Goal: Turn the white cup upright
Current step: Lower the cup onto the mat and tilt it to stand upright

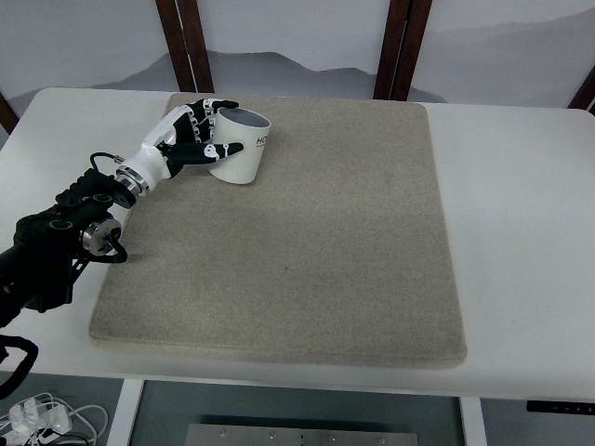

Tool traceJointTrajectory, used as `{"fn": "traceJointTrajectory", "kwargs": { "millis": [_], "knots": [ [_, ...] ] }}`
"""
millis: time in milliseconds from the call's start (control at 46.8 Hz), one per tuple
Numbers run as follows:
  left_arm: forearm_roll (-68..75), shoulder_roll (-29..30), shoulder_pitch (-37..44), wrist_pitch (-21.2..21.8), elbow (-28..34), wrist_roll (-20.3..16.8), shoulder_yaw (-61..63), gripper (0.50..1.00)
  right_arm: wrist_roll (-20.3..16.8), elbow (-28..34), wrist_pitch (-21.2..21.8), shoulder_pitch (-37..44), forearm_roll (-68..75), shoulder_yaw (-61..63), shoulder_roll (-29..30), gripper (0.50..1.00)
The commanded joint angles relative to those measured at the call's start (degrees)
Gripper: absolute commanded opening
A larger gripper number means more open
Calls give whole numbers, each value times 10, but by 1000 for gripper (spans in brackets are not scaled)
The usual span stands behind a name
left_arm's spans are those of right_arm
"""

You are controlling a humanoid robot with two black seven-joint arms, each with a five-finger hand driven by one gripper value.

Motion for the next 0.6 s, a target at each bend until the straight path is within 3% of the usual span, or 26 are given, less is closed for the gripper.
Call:
{"fn": "traceJointTrajectory", "kwargs": {
  "millis": [0,21,171,577],
  "knots": [
    [0,0,0,0,-1,0,1,915,0,0,0,0,0,0,0,952],
    [-1,0,1,-1,-1,0,1,943,0,0,0,0,0,0,0,952],
    [0,0,7,-2,-3,0,1,988,0,0,0,0,0,0,0,952],
    [-4,1,4,-18,-16,0,1,994,0,0,0,0,0,0,0,952]
  ]
}}
